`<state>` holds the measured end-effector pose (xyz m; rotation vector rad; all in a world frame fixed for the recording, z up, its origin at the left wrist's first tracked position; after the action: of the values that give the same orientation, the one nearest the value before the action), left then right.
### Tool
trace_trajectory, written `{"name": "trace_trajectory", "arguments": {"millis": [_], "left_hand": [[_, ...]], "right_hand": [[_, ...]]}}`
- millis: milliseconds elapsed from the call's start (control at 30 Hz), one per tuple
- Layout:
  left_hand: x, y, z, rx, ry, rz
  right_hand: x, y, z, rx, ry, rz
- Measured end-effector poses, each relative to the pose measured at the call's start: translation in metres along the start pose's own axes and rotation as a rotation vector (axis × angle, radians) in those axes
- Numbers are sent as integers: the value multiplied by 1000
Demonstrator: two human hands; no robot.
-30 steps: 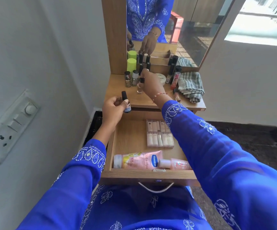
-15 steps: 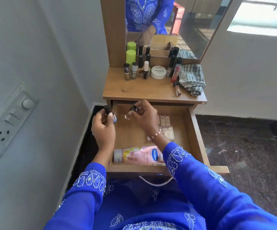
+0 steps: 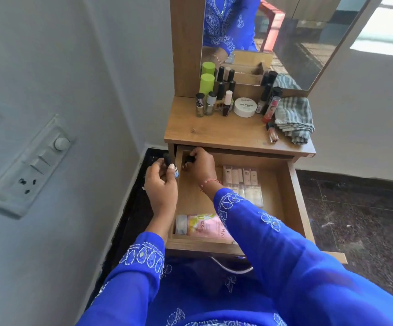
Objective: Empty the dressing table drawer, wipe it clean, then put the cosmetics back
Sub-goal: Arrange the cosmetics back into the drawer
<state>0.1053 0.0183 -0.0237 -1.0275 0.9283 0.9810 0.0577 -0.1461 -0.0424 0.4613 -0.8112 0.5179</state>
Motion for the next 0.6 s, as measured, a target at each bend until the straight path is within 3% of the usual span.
{"name": "trace_trajectory", "arguments": {"millis": [367, 500, 600], "left_hand": [[-1, 3, -5, 31, 19, 12], [-5, 3, -9, 59, 25, -32], [-13, 6, -14, 122, 44, -111]], "right_hand": [[2, 9, 9, 79, 53, 98], [2, 25, 32, 23, -45, 93], [18, 43, 40, 101, -187, 129]]}}
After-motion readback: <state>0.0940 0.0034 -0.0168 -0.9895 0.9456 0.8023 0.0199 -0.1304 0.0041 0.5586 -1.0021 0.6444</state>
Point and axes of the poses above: each hand's wrist, its own y-axis away from the middle knuckle, its own z-axis out of the back of the hand, x = y × z, the point moved 9 cm from there along -y, towards the middle knuckle, and after that the axes turned 6 degrees about -z, right-handed, at the moved point
